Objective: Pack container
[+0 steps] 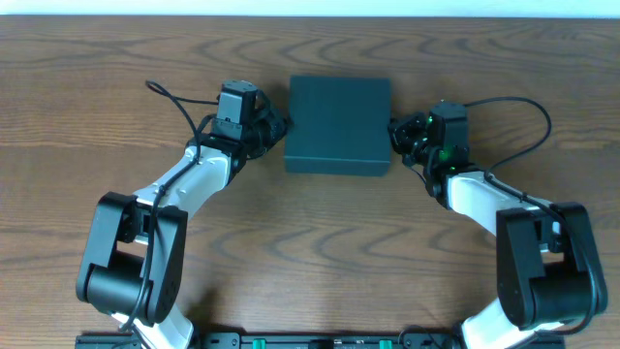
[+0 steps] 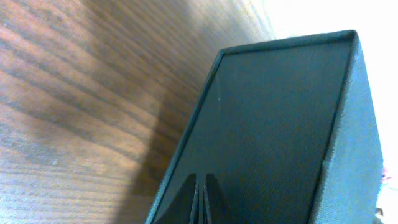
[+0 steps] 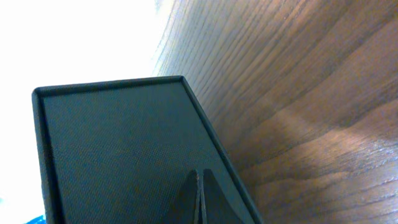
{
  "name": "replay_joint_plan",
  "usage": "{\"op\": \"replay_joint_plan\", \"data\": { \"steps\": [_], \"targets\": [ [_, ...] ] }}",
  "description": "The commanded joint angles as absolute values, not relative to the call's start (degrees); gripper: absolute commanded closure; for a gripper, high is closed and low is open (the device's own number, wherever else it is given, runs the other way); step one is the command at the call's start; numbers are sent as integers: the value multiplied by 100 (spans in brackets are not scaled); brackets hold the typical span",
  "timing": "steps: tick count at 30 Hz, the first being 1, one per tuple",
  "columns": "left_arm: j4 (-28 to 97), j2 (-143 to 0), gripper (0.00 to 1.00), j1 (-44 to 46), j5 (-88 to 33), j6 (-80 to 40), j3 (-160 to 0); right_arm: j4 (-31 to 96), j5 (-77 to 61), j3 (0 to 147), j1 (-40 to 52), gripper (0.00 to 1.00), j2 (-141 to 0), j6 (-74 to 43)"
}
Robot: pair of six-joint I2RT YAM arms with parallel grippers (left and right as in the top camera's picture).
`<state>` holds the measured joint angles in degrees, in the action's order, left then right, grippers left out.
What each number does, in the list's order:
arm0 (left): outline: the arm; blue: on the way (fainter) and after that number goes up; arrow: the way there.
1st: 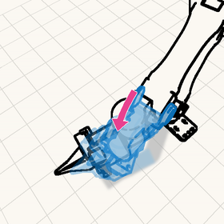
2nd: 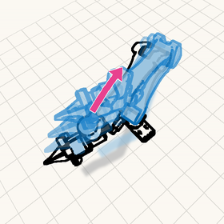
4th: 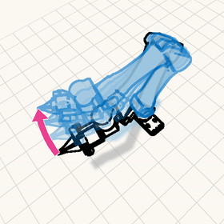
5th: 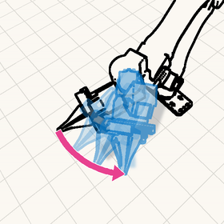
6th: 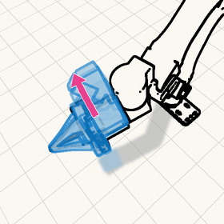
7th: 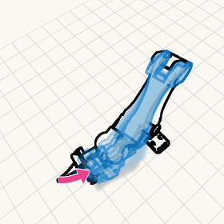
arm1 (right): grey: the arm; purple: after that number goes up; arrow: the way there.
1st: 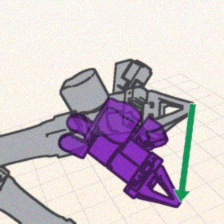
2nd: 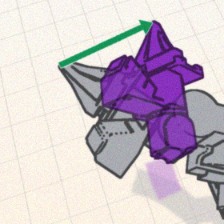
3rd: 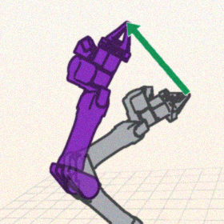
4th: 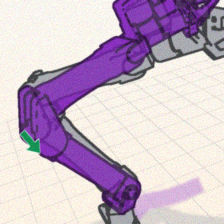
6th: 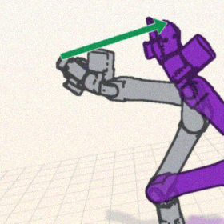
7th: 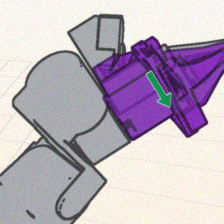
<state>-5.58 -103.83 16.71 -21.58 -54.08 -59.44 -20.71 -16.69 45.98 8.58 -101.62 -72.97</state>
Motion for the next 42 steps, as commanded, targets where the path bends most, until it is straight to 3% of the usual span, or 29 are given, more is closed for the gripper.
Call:
{"op": "replay_joint_plan", "data": {
  "steps": [1, 14, 22, 36, 42],
  "targets": [
    [-679, -10425, 94, 1920, -2827, -5642, -6097, -2174, -2657, 4652, 1282, 99, -10127, -7629],
    [-589, -10425, 94, 1918, -2860, -5559, -6180, -2438, -2589, 4652, 1568, 99, -10127, -7990],
    [80, -10425, 94, 1916, -2827, -5137, -6178, -2355, -2534, 4652, 1780, 99, -10394, -7983],
    [622, -10425, 94, 1909, -2099, -4709, -6178, -2464, -2591, 4652, 1968, 99, -10951, -7961],
    [617, -10425, 94, 1890, -2075, -4659, -6178, -2456, -2554, 4652, 1813, 98, -10940, -7360]
  ]
}}
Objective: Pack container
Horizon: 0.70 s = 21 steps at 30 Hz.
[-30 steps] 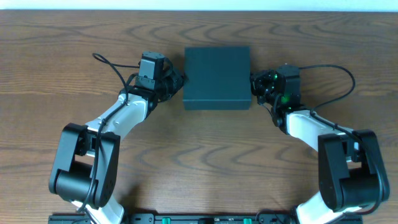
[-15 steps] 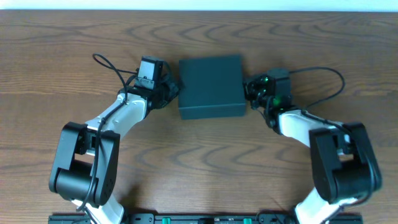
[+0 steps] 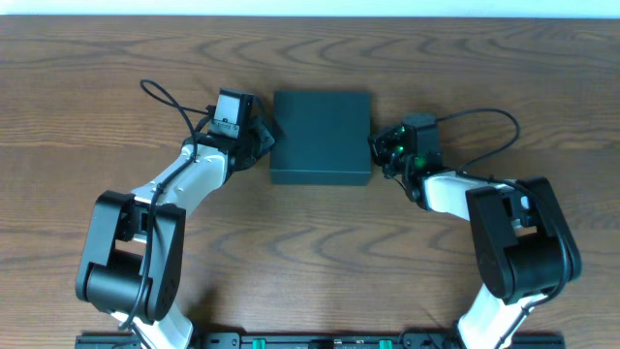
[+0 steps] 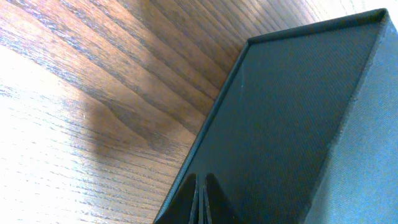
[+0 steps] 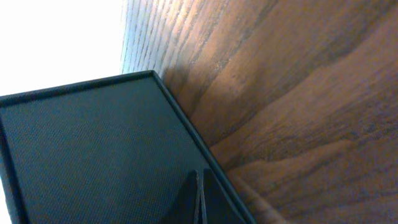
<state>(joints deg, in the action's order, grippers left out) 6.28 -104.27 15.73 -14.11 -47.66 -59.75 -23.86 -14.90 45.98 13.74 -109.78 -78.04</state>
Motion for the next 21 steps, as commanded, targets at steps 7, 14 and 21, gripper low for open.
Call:
{"op": "replay_joint_plan", "data": {
  "steps": [7, 14, 21],
  "targets": [
    [622, -10425, 94, 1918, -2237, -4652, -6178, -2121, -2617, 4652, 1468, 98, -10940, -7074],
    [764, -10425, 94, 1920, -2399, -4648, -6178, -1966, -2738, 4652, 1389, 98, -10938, -7061],
    [775, -10425, 94, 1865, -2104, -4624, -6178, -1839, -2580, 4687, 1253, 98, -10901, -6877]
  ]
}}
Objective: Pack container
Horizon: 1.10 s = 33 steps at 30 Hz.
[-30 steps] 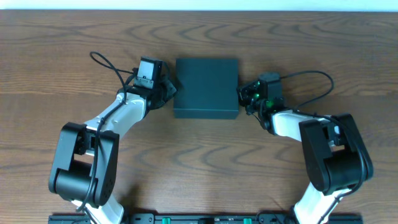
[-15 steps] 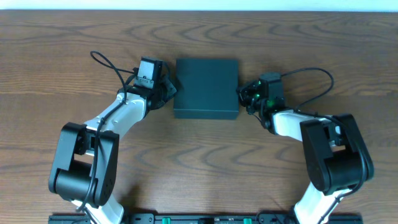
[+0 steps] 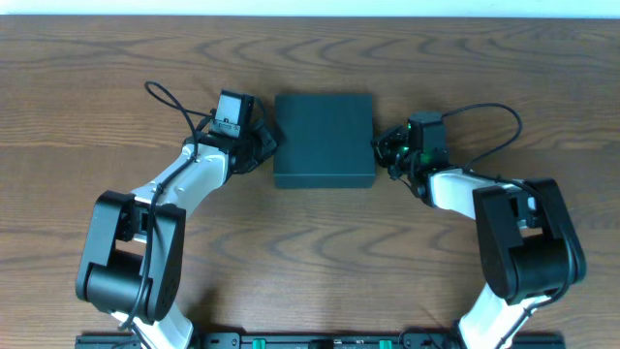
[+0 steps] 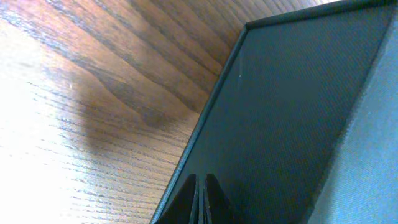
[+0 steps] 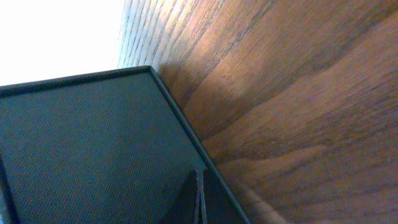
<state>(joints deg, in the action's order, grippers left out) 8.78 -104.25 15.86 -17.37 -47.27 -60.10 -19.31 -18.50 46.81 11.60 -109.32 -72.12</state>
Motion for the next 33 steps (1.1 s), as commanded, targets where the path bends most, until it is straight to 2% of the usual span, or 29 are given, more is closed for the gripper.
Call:
{"op": "replay_joint_plan", "data": {
  "steps": [1, 14, 19, 23, 27, 33],
  "targets": [
    [738, -10425, 94, 1835, -2080, -4624, -6178, -1833, -2576, 4689, 1194, 98, -10871, -6845],
    [760, -10425, 94, 816, -1865, -4202, -6178, -764, -2290, 4705, -115, 99, -10149, -5387],
    [1116, -10254, 94, 242, -2414, -3769, -6250, 353, -2379, 5098, -698, 98, -9583, -4292],
    [2298, -9758, 94, 102, -2471, -2685, -6888, 2484, -1796, 6331, -624, 99, -8899, -2696],
    [3664, -9325, 94, 233, -1750, -1649, -7811, 3820, -1732, 7419, -569, 99, -8506, -1791],
    [5378, -8766, 94, 292, -1610, 69, -9203, 5662, -1240, 8641, -554, 99, -8016, -714]
  ]
}}
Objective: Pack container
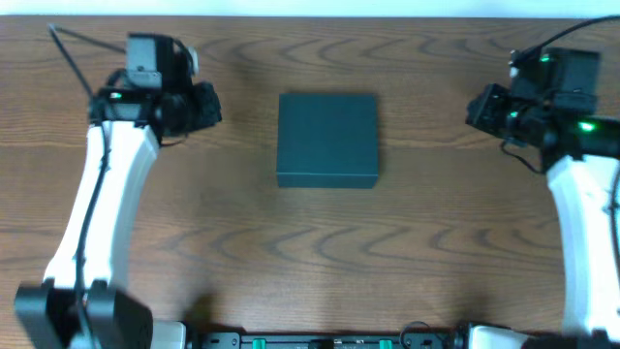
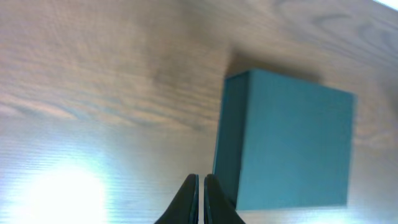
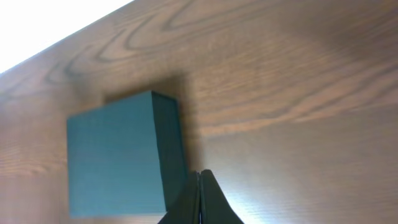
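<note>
A dark teal lidded box [image 1: 327,139] sits shut in the middle of the wooden table, also seen as the box [image 2: 292,149] in the left wrist view and the box [image 3: 121,155] in the right wrist view. My left gripper [image 1: 208,105] is raised well to the box's left, shut with nothing in it; its fingertips [image 2: 200,182] nearly touch. My right gripper [image 1: 475,109] hangs far to the box's right, shut and empty, with its fingers [image 3: 200,177] pressed together.
Brown wood-grain tabletop [image 1: 310,262] all round the box. A pale strip runs along the table's far edge [image 1: 310,8]. Black cables trail from both wrists.
Both grippers, which were shut against the box's left and right sides, have come away and now sit raised near the far left and far right. The box stays put.
Both shut grippers pressed the box's two sides while it lay further back and right. Later the box lay a little nearer and further left, then nudged slightly right. Now it rests at the centre with both arms withdrawn.
</note>
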{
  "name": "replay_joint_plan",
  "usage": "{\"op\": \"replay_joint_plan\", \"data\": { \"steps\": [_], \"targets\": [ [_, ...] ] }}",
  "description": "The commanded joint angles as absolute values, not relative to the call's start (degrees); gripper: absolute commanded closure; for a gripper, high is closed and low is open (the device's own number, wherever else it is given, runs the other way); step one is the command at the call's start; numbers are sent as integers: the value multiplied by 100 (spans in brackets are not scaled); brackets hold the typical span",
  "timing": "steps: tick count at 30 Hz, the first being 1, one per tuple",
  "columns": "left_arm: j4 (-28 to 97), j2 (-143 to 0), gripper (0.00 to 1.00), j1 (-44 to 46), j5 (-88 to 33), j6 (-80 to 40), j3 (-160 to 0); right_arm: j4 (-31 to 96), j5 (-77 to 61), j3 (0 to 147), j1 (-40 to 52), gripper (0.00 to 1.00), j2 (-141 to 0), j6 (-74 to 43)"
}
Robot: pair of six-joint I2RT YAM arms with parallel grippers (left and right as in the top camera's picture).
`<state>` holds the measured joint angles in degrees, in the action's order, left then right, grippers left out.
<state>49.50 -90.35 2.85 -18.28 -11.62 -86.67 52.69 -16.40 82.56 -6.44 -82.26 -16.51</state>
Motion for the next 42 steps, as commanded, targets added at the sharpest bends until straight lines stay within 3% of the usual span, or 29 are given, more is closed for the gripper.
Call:
{"op": "replay_joint_plan", "data": {
  "steps": [1, 5, 11, 12, 13, 14, 15, 16, 26, 29, 30, 36, 42],
  "targets": [
    [5647, -8691, 94, 292, -1588, 211, -9397, 5944, -1098, 8783, -554, 99, -7913, -563],
    [7037, -8165, 94, 294, -1590, 799, -10300, 6768, -749, 9137, -556, 99, -7153, 141],
    [8427, -6958, 91, 294, -1612, 1063, -10501, 7356, -794, 9146, -554, 95, -5579, 314],
    [8650, -6759, 89, 294, -1610, 1179, -10501, 7476, -794, 9146, -554, 78, -5402, 333],
    [8879, -6517, 74, 294, -1605, 1280, -10501, 7675, -810, 9144, -548, 46, -5113, 351],
    [9039, -6289, 54, 294, -1603, 1330, -10501, 7769, -904, 9144, -513, 23, -4895, 362],
    [9194, -5994, 40, 294, -1586, 1354, -10501, 7887, -1044, 9144, -462, 4, -4652, 491],
    [9325, -5714, 36, 294, -1586, 1352, -10501, 8049, -1122, 9144, -434, 1, -4427, 613],
    [9677, -3424, 28, 292, -1483, 650, -10488, 8643, -1059, 9150, -263, 1, -2523, 753],
    [9677, -2952, 14, 292, -1457, 552, -10488, 8718, -1046, 9164, -351, 1, -2187, 622],
    [9677, -2781, 2, 292, -1448, 552, -10488, 8724, -1050, 9198, -390, 1, -2040, 622],
    [9677, -2220, 5, 292, -1437, 84, -10473, 9024, -388, 9445, -554, 1, -1688, 191],
    [9216, -2115, 5, 292, 174, 89, -10110, 7931, -137, 8877, -663, 1, -1634, 523]
  ]
}}
